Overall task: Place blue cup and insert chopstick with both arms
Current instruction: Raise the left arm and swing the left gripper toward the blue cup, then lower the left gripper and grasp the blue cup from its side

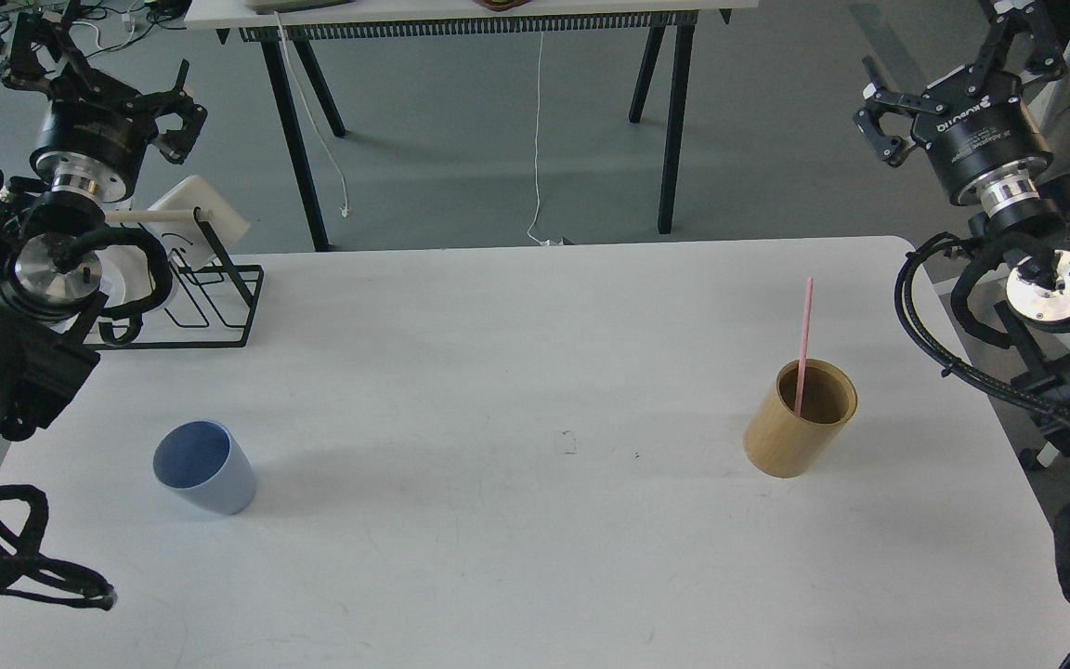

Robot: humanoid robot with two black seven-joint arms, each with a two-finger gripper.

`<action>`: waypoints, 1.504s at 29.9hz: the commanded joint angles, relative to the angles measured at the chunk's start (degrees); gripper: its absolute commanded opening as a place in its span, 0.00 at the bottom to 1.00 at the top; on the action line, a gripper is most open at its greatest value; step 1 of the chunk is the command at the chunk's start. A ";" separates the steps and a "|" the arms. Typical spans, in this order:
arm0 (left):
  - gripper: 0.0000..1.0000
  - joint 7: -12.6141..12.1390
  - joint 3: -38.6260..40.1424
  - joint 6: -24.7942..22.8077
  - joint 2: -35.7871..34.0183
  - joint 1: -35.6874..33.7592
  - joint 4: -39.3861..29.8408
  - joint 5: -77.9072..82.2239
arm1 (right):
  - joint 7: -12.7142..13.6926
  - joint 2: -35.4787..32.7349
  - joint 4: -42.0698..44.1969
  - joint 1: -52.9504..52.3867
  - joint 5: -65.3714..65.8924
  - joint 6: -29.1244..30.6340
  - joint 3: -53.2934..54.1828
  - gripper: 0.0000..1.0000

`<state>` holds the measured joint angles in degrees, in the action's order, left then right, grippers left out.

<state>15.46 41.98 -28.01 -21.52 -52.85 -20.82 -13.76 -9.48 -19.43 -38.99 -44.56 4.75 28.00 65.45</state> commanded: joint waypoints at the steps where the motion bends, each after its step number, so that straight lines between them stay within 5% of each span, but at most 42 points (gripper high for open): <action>1: 1.00 -0.17 0.03 0.01 -0.02 0.12 0.08 -0.12 | -0.10 0.01 0.05 -0.09 0.00 0.00 0.29 0.99; 7: 1.00 -0.17 -0.49 0.01 -0.28 0.73 -0.18 -0.04 | -0.10 0.01 -0.03 0.44 0.00 0.00 -0.06 0.99; 11: 1.00 -2.36 -5.39 0.01 -3.17 1.70 -2.29 2.85 | -0.01 -0.52 -1.08 0.70 0.00 0.00 0.03 0.99; 16: 1.00 -0.17 -11.83 0.01 -8.45 1.53 -4.74 8.57 | -0.10 -0.61 -2.76 1.14 0.00 0.00 -0.50 0.99; 36: 0.85 1.06 -14.03 0.01 -38.50 4.94 -57.99 72.27 | -0.71 -0.78 -4.96 2.81 0.00 0.00 0.56 0.99; 40: 0.83 1.06 -17.28 0.32 -41.67 9.87 -63.54 84.57 | -0.80 -0.96 -4.96 2.90 0.00 0.00 0.73 0.99; 45: 0.77 1.06 -20.79 6.37 -44.75 14.43 -64.60 101.27 | -0.80 -1.22 -5.05 2.90 0.00 0.00 1.35 0.99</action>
<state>16.53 23.38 -24.63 -64.28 -41.25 -84.56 78.57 -10.28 -20.56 -44.00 -41.62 4.75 28.00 66.54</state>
